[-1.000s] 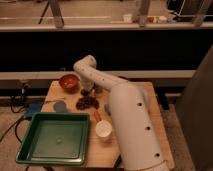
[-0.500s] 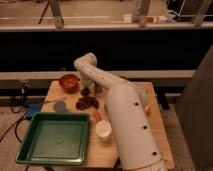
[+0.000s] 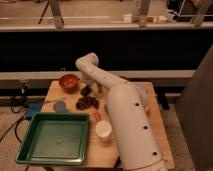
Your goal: Wipe tray with eraser
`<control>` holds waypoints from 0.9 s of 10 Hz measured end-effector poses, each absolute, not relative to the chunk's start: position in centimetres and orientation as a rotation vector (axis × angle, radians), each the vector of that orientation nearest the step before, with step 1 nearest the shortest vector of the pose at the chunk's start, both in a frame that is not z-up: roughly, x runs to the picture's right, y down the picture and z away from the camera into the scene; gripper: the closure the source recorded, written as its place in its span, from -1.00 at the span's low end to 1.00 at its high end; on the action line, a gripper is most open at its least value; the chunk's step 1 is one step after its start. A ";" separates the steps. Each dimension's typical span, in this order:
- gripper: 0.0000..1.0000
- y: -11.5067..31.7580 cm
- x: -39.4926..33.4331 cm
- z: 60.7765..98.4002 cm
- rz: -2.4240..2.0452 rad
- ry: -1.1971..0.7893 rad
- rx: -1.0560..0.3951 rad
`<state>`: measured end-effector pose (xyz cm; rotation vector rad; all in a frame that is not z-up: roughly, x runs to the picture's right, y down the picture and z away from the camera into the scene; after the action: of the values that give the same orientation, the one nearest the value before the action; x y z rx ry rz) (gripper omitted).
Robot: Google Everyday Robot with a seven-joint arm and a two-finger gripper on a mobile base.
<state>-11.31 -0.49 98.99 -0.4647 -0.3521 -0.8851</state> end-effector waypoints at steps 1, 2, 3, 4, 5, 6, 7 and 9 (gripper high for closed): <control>-0.60 -0.3 -11.4 99.2 -0.884 -0.354 -0.470; -0.60 -0.1 -11.5 99.4 -0.885 -0.355 -0.478; -0.60 0.2 -11.5 99.7 -0.886 -0.356 -0.486; -0.57 0.4 -11.4 99.9 -0.886 -0.357 -0.491; -0.42 0.7 -11.3 100.1 -0.888 -0.357 -0.499; -0.23 0.8 -11.2 100.2 -0.888 -0.357 -0.502; -0.02 1.0 -11.2 100.3 -0.894 -0.357 -0.507; 0.41 1.1 -11.4 100.4 -0.909 -0.354 -0.507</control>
<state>-11.43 1.12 100.37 -0.5072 -0.3538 -0.9094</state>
